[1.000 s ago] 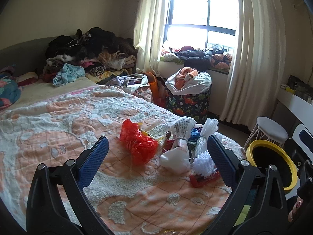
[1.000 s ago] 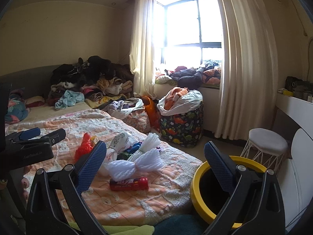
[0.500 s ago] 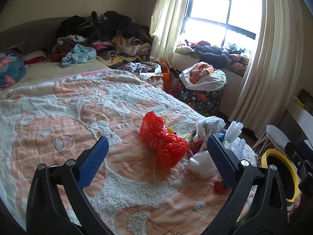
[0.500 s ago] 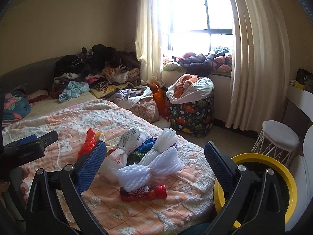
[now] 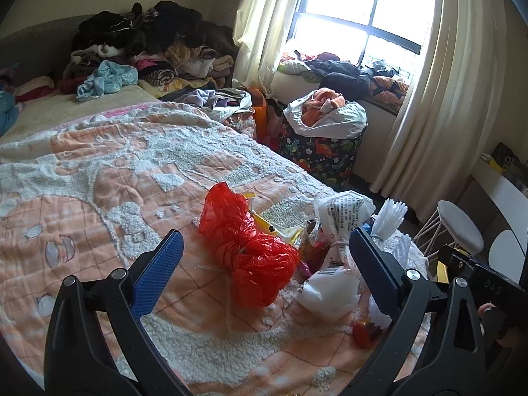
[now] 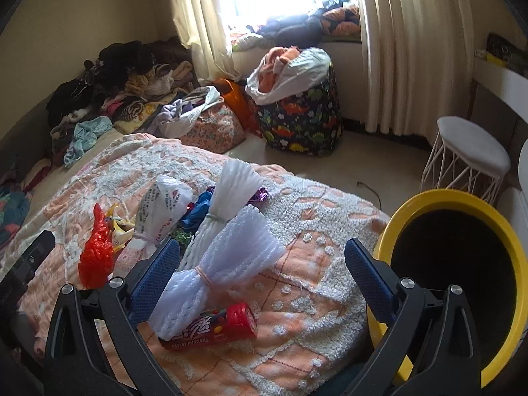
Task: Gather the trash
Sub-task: 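Grasp the red plastic bag with the left tool while the right tool grasps the white foam mesh, then carry both items over the yellow bin and open both tools to drop them, then move both open tools back over the trash on the bed, then grasp the white printed plastic bag with the left tool while the right tool grasps the red can, then carry both items over the yellow bin and release the can, then the bag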
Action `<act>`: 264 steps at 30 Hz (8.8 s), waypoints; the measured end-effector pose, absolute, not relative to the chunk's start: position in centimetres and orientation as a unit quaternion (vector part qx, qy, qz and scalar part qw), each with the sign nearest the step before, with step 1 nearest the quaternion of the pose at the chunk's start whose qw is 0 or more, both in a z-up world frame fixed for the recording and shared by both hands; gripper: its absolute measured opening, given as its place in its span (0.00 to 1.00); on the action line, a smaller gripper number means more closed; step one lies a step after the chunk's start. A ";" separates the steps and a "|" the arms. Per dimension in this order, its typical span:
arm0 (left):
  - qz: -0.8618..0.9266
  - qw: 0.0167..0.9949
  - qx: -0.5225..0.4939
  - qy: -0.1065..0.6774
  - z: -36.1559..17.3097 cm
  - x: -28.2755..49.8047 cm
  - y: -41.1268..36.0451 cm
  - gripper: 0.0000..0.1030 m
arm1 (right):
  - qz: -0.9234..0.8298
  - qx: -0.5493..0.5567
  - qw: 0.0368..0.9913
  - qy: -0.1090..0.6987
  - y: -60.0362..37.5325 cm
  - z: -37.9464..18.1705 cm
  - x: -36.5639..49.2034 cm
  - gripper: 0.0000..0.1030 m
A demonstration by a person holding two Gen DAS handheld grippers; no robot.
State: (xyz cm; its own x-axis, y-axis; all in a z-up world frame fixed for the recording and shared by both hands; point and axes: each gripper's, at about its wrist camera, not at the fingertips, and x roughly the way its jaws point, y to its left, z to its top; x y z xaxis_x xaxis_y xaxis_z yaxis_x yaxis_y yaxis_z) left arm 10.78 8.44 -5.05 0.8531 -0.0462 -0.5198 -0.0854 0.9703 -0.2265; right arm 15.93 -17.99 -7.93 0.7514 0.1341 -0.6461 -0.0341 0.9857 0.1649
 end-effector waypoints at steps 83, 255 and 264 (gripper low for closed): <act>-0.286 0.892 -0.013 0.350 -4.4 9.5 -17.4 0.38 | -0.066 0.155 0.948 0.270 -40.3 -5.4 8.7 0.13; -0.160 0.921 -0.125 0.332 -6.3 11.3 0.5 0.38 | 0.195 0.160 0.897 0.364 -21.1 -7.0 11.9 0.31; -0.177 0.922 -0.107 0.328 -5.4 10.8 -1.4 0.38 | 0.168 0.166 0.911 0.338 -24.0 -5.7 11.2 0.31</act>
